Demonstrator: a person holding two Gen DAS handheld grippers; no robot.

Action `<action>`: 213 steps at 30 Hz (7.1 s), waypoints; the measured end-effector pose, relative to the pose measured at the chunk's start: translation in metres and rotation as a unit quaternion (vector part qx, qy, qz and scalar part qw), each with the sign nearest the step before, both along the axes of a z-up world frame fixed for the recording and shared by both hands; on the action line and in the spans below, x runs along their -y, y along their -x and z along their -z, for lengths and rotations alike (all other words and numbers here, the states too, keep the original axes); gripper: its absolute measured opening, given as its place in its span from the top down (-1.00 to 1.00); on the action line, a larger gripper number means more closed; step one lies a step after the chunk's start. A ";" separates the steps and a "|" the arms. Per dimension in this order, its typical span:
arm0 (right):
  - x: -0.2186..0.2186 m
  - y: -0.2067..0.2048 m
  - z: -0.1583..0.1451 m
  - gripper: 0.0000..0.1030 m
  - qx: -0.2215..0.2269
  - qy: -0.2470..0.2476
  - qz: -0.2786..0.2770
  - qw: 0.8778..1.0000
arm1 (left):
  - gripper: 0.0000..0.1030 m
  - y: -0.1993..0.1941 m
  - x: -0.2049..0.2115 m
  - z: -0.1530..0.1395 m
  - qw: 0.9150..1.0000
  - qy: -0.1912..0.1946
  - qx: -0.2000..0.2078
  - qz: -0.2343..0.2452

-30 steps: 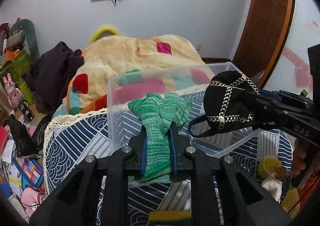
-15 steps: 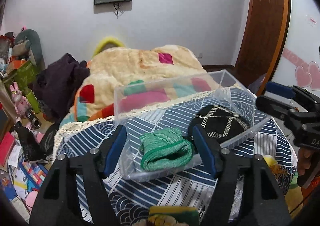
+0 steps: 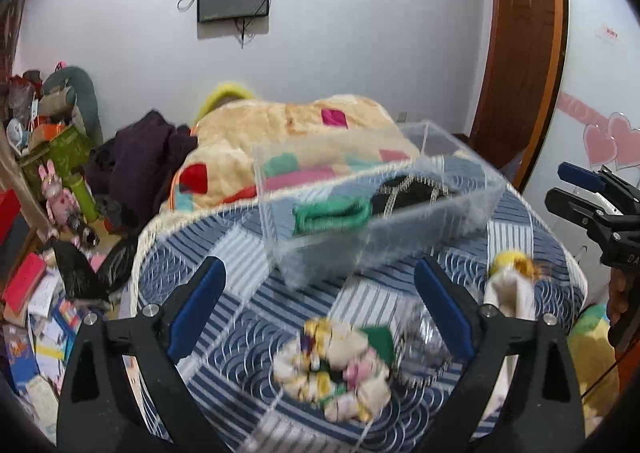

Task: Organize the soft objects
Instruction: 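Grasp floral scrunchie with left tool while right tool grasps yellow felt ball, then release scrunchie from left tool into box while right tool releases yellow ball, then grasp green sponge with left tool while right tool grasps white pouch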

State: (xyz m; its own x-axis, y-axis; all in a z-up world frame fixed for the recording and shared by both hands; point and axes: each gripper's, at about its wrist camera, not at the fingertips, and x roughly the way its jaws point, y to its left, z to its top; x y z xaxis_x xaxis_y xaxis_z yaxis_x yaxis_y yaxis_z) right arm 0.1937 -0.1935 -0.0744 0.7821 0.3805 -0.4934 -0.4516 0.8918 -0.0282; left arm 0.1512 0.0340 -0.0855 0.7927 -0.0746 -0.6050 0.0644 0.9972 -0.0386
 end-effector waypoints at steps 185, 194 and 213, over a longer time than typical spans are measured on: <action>-0.007 -0.020 0.066 -0.93 -0.119 -0.044 -0.041 0.991 | -0.96 -0.019 0.004 0.048 0.996 0.028 -0.078 -0.013; -0.009 -0.029 0.085 0.01 -0.185 -0.072 -0.072 0.977 | -0.42 -0.013 0.005 0.075 0.993 0.050 -0.106 -0.006; -0.001 0.009 0.028 0.73 -0.052 -0.054 -0.064 0.995 | -0.21 0.008 -0.006 0.016 0.999 0.047 -0.009 -0.015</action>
State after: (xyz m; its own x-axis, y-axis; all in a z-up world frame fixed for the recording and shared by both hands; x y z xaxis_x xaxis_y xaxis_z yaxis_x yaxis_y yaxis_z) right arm 0.1851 -0.1925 -0.1026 0.6710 0.5290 -0.5195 -0.5567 0.8223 0.1181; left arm 0.1437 0.0405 -0.1014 0.7848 -0.1086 -0.6101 0.0335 0.9905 -0.1332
